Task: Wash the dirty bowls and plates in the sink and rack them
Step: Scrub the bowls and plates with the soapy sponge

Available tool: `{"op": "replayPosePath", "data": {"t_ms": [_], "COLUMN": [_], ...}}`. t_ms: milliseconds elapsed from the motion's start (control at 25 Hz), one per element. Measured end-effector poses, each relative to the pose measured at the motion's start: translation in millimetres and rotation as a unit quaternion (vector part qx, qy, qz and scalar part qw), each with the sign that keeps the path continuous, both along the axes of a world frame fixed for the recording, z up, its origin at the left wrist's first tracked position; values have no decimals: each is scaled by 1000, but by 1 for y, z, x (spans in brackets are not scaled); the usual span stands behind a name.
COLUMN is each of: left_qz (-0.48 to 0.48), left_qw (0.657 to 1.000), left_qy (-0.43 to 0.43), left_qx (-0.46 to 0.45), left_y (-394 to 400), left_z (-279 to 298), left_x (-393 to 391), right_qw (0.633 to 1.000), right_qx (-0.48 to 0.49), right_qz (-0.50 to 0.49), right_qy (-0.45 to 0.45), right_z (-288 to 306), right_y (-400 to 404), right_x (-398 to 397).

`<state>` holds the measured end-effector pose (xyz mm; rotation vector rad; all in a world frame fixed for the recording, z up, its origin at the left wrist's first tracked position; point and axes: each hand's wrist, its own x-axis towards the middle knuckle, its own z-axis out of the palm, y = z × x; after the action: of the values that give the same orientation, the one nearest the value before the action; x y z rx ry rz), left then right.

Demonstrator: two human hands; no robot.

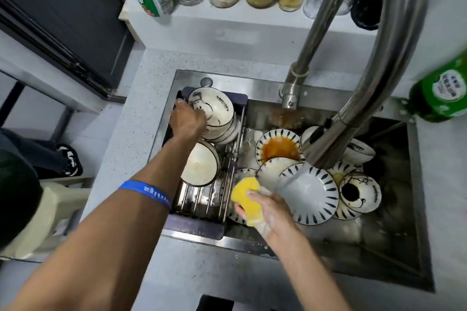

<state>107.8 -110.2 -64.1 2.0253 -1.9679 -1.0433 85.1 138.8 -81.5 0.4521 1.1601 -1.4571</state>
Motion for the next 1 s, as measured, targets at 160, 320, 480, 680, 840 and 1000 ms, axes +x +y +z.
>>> {"op": "replayPosePath", "data": {"t_ms": [160,320,480,680,840,1000], "left_qz": [-72,-115,-80,-11,34,47], "left_qw": [990,989,973,923,927,934], "left_qy": [-118,-34,182,208,203,197], "left_qx": [-1,-92,117,324,315,295], "left_y": [0,32,123,202,213,212], "left_z": [-17,12,-3,-58,-63,-64], "left_x": [5,0,-24,-28,-22,-15], "right_qw": [985,945,806,824,832,771], "right_qx": [167,269,377,412,436,494], "right_qz": [29,7,105,165,189,208], "right_qy": [42,184,444,351,288,345], "right_z": [-25,-24,-22,-88,-132,-144], "right_y": [50,83,72,39,25,17], "right_x": [-7,-56,-148,-227,-243,-245]}}
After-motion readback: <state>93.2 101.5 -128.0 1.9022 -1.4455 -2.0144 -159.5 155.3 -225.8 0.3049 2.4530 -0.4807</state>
